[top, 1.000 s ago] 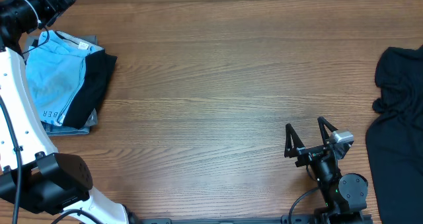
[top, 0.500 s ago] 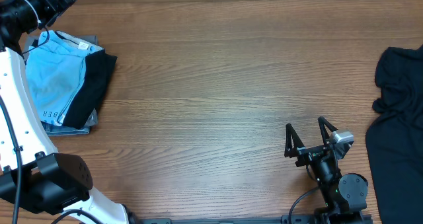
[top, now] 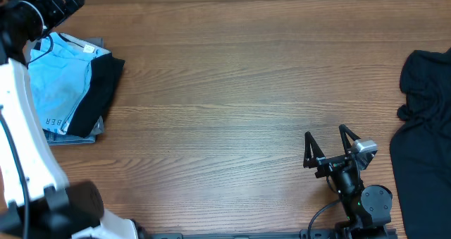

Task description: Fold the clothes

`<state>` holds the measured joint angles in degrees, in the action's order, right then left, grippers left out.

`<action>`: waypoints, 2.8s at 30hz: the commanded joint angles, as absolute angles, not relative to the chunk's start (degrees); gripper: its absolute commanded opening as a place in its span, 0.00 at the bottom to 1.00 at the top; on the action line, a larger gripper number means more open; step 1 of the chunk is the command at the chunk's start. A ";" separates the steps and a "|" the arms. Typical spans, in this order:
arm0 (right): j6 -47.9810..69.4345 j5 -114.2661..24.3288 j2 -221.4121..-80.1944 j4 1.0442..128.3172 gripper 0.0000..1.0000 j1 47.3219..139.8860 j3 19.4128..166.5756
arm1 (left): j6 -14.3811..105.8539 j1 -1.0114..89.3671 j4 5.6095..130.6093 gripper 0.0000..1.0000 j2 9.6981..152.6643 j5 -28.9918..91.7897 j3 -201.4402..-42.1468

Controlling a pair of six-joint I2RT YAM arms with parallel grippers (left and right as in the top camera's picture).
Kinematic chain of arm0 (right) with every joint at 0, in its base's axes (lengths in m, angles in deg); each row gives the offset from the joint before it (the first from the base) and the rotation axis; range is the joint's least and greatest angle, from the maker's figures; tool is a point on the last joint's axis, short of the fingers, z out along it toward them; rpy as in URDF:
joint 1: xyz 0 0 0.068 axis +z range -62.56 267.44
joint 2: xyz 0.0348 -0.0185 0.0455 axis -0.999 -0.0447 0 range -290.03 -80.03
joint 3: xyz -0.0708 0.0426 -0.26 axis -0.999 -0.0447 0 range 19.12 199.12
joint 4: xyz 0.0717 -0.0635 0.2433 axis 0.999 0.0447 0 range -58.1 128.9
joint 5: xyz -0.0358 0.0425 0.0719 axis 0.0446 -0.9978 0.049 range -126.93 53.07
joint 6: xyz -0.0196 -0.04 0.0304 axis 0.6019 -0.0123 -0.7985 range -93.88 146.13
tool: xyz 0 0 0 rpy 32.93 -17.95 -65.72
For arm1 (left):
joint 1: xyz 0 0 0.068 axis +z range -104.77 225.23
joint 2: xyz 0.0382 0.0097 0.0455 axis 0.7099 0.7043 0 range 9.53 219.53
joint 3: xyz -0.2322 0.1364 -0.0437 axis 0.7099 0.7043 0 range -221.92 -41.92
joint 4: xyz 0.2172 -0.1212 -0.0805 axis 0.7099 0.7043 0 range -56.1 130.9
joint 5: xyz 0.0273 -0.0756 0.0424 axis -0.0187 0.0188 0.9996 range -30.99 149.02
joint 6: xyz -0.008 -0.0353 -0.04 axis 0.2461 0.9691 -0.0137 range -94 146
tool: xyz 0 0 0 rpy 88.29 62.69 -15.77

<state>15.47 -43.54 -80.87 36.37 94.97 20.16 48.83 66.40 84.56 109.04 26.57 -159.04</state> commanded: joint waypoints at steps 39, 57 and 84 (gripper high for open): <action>15.71 -42.99 -80.24 36.10 1.00 94.75 19.57 | 48.33 35.82 91.94 1.00 37.70 56.69 -104.70; 15.71 -43.01 -80.24 36.10 1.00 94.75 19.57 | 48.94 35.88 29.35 1.00 21.13 57.82 -52.35; 15.71 -42.99 -80.24 36.10 1.00 94.75 19.57 | 32.06 38.24 38.33 1.00 10.88 59.20 -42.19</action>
<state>15.49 -43.52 -80.87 36.43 94.97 20.16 39.23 37.83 37.04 12.95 58.46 -42.52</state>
